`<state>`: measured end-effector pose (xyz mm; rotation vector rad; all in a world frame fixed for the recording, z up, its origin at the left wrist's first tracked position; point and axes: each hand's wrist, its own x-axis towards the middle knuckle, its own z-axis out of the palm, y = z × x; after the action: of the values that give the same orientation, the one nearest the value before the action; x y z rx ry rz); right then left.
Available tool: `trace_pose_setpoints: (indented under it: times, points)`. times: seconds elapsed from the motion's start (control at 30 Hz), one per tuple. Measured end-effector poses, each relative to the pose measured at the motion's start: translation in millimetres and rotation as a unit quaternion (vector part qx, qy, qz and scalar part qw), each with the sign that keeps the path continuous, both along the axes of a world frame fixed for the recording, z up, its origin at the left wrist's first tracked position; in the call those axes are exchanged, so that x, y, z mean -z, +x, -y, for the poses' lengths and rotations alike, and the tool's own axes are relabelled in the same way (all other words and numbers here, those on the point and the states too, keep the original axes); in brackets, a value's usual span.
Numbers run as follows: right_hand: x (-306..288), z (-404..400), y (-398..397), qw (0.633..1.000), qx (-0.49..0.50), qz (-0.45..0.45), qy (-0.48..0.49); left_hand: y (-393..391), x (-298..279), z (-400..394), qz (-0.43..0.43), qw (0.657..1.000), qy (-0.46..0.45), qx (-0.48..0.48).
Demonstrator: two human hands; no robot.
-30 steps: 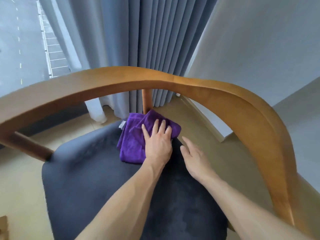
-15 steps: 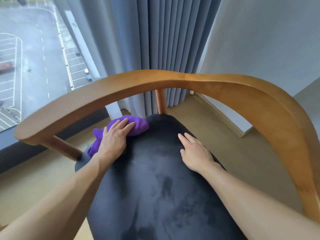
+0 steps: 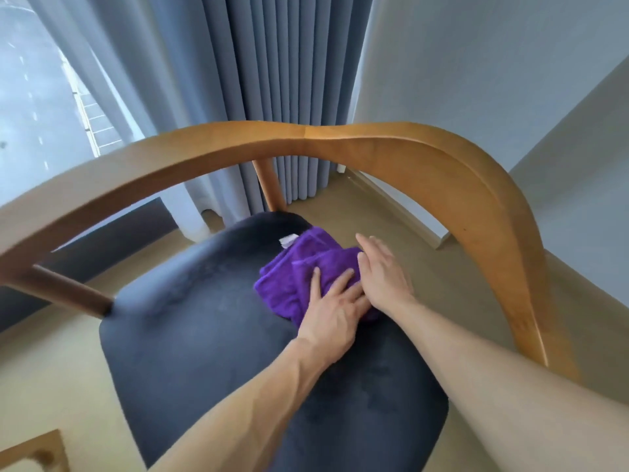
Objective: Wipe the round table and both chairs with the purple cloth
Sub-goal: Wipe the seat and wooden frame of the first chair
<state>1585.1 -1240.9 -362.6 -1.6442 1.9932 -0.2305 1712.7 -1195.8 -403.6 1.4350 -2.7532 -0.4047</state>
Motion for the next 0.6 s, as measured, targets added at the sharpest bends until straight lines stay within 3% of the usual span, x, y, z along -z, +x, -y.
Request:
trace_pose_setpoints:
  times: [0.13,0.23,0.33,0.4,0.5,0.53,0.6]
  points:
    - [2,-1,17,0.998,-0.06,-0.006,0.015,71,-4,-15,0.056,0.975,-0.03,0.212]
    - [6,-3,30,0.993,-0.107,-0.004,0.051,142,-13,7,0.104,0.974,-0.038,0.198]
    - [5,-6,31,0.991,-0.116,0.003,0.064,207,-26,23,0.092,0.99,-0.072,0.083]
    - [3,-8,27,0.991,-0.114,0.015,0.063,237,-29,26,0.075,0.991,-0.103,-0.046]
    - [-1,-8,20,0.99,-0.111,0.051,0.075,237,-22,34,0.05,0.935,-0.079,-0.341]
    - [-2,-7,18,0.989,-0.103,0.074,0.078,226,-19,38,0.042,0.912,-0.066,-0.402]
    - [-4,-4,13,0.986,-0.084,0.118,0.082,191,-10,40,0.014,0.904,-0.062,-0.422]
